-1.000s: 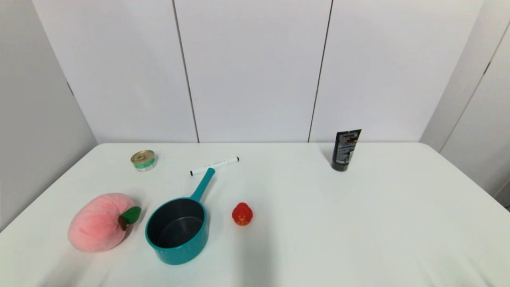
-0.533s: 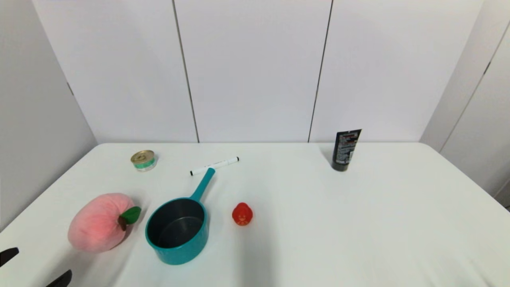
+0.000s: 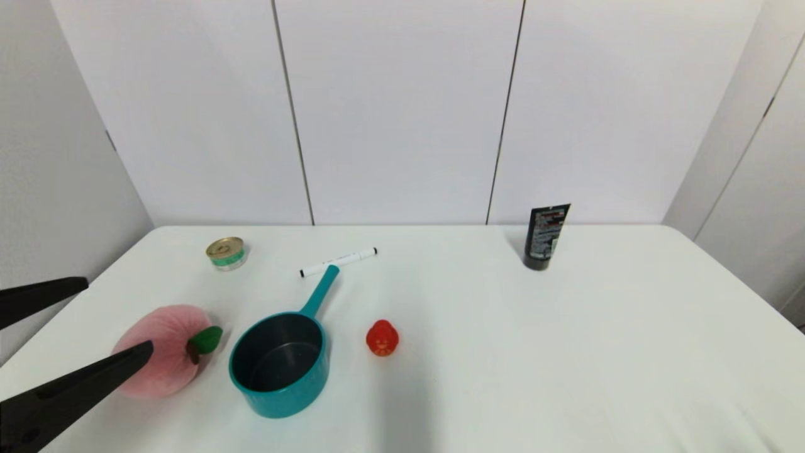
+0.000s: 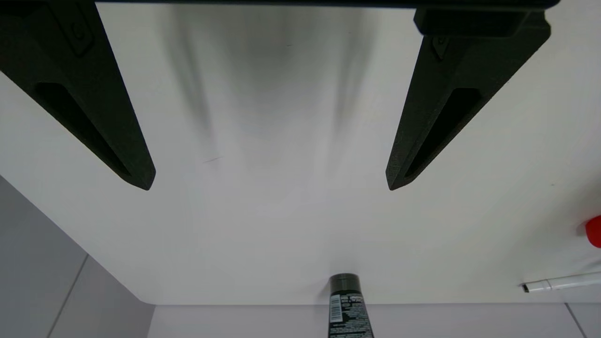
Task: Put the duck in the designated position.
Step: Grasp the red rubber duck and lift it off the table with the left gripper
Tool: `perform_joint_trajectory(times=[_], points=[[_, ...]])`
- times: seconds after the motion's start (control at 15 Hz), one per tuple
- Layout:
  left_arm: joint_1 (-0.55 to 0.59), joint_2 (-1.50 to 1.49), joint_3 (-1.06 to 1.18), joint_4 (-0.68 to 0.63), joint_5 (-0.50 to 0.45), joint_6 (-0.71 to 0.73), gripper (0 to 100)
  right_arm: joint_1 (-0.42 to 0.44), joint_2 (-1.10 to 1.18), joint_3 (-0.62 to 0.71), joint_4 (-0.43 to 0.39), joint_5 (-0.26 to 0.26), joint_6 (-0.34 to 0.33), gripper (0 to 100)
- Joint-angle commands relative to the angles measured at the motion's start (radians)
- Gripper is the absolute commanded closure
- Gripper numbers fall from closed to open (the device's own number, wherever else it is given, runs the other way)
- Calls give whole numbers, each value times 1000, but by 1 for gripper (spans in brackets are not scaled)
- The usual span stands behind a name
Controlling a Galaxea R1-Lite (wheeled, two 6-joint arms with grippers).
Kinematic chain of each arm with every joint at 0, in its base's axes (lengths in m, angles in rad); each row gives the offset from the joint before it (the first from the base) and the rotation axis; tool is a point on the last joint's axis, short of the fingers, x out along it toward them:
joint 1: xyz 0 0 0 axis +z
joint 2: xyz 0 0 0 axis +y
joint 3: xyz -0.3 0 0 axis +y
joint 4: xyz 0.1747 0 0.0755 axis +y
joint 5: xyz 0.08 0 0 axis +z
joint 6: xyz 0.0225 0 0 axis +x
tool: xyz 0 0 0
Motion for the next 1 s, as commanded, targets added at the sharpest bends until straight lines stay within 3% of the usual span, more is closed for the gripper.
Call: perform_joint_trajectory(times=[0.07, 0.47, 0.87, 1.0], points=[[-126, 220, -177, -6, 0, 0, 0, 0, 1, 0, -1, 0, 0, 0], [-262, 600, -559, -5, 5, 0, 0, 0, 1, 0, -1, 0, 0, 0], [-275, 968, -959, 7, 17, -8, 0, 0, 1, 0, -1, 0, 0, 0], [-275, 1051, -1045, 11, 86, -29, 0, 0, 1, 0, -1, 0, 0, 0]])
